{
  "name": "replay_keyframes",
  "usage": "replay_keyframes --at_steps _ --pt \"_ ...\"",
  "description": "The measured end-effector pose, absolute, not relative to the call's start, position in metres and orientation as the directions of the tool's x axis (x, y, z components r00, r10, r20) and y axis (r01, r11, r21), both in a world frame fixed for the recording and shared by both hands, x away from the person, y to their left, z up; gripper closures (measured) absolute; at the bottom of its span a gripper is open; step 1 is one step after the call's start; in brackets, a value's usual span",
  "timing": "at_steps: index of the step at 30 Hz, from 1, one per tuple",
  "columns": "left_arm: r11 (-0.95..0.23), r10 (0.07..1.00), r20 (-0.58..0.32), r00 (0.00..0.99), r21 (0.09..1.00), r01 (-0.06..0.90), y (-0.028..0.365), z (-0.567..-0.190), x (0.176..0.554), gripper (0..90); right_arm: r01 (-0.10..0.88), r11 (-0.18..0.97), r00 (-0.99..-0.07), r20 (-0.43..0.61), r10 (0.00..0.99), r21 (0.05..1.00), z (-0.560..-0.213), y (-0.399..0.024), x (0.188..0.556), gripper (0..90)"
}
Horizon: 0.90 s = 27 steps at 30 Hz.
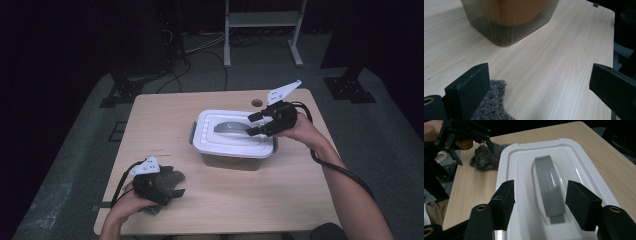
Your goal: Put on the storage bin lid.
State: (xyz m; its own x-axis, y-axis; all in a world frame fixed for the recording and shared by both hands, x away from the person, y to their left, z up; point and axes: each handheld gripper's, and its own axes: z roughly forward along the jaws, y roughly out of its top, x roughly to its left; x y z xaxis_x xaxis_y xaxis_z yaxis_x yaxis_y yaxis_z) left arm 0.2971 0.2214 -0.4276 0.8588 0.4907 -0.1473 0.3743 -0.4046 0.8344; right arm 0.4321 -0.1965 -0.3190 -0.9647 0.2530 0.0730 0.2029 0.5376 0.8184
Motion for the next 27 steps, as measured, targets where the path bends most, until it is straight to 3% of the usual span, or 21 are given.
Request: replay_keyframes --at_steps 27 --pt "-0.401 0.495 -0.152 0.855 0.833 0.381 0.222 -0.428 0.297 2.6 0.314 0.481 -0.918 0.132 0.375 0.818 -0.346 -0.277 0.384 34.8"
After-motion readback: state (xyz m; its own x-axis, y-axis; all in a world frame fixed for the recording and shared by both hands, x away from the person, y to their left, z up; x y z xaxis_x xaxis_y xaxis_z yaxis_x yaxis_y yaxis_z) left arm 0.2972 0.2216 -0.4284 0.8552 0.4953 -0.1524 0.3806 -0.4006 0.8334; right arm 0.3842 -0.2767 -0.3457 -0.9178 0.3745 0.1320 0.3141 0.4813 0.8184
